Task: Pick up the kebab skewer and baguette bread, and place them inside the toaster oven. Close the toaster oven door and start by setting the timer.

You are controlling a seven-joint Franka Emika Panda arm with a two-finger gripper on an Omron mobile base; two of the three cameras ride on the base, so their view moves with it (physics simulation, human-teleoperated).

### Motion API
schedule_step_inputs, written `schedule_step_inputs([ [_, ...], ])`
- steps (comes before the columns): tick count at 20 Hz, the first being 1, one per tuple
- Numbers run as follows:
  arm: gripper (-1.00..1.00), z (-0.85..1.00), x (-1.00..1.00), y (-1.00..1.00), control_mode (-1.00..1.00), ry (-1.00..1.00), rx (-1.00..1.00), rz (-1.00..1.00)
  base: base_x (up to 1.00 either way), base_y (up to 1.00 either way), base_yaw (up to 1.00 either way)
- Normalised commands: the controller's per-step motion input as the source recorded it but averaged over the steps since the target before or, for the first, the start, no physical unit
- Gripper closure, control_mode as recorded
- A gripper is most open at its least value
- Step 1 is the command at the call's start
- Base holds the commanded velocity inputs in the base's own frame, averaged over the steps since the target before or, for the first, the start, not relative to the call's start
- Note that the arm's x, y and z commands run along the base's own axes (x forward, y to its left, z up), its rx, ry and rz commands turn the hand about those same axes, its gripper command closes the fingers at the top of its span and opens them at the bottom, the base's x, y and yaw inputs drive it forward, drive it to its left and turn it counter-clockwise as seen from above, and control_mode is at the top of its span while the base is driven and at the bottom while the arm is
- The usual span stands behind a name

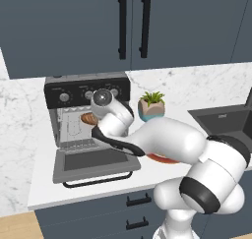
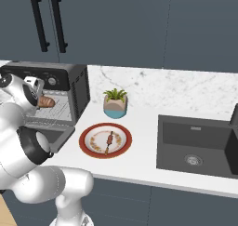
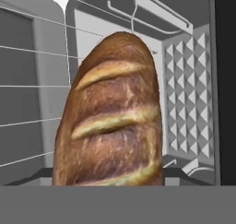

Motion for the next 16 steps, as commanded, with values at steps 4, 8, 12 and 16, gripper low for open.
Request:
schedule_step_inputs([
  [4,1.0,-0.03,0.39,0.0,-1.0,0.0,0.0,0.0,0.0,0.0,0.0],
  [8,1.0,-0.01,0.42,0.0,-1.0,0.0,0.0,0.0,0.0,0.0,0.0],
  [12,1.0,-0.02,0.39,0.0,-1.0,0.0,0.0,0.0,0.0,0.0,0.0],
  [16,-1.0,0.0,0.21,0.0,-1.0,0.02,0.0,0.0,0.0,0.0,0.0],
])
